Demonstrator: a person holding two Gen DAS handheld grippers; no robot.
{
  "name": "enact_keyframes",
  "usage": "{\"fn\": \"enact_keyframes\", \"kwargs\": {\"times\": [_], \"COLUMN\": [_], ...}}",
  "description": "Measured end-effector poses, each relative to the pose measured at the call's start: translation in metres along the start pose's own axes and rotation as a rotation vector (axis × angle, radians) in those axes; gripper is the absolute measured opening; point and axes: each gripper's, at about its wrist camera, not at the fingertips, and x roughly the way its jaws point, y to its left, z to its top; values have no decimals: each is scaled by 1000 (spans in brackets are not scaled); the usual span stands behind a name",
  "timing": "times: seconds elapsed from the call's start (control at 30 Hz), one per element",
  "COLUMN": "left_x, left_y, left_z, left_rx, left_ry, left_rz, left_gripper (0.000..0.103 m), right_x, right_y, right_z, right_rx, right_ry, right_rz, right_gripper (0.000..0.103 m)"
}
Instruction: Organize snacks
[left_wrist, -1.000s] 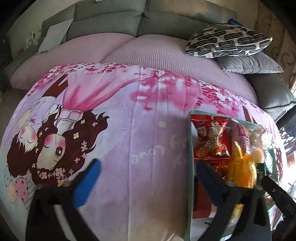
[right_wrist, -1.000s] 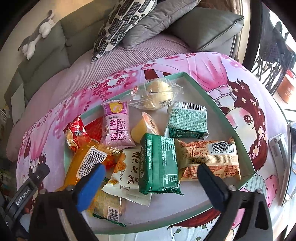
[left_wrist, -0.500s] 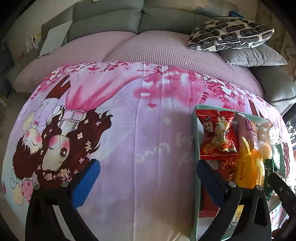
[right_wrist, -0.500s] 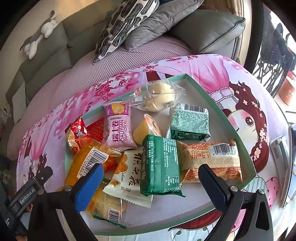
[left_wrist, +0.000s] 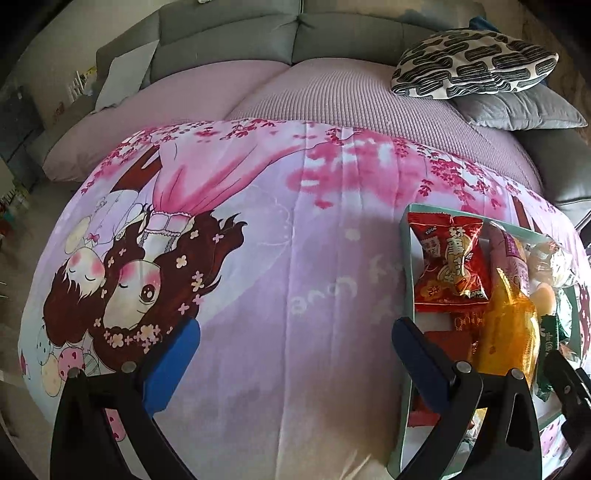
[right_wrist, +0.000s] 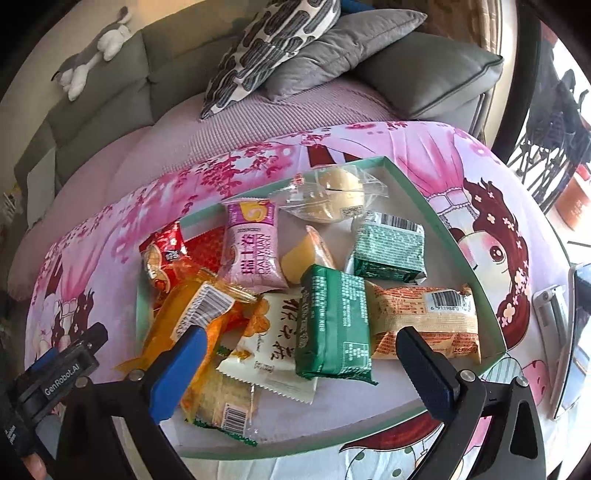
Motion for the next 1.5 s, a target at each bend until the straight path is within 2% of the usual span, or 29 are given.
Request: {"fn": "enact_keyframes", "kwargs": {"times": [0.47, 0.97, 1.23, 1.5], "left_x": [-18, -34, -30, -32], "left_y": [35, 51, 58, 58], "left_z": [-25, -57, -73, -77], "left_rx": [-37, 5, 9, 22], "left_ry": [6, 24, 70, 68], "left_rz": [-6, -47, -62, -62], "left_gripper": [103, 103, 103, 103], "right_x": [-20, -40, -39, -34], "right_y": [22, 37, 38, 36], "right_z": [-14, -43, -63, -74], "right_rx": [-44, -100, -109, -90], "right_ry": [-34, -56, -31, -1], "right_rz": [5, 13, 6, 7], "right_gripper": [103, 103, 103, 103]}}
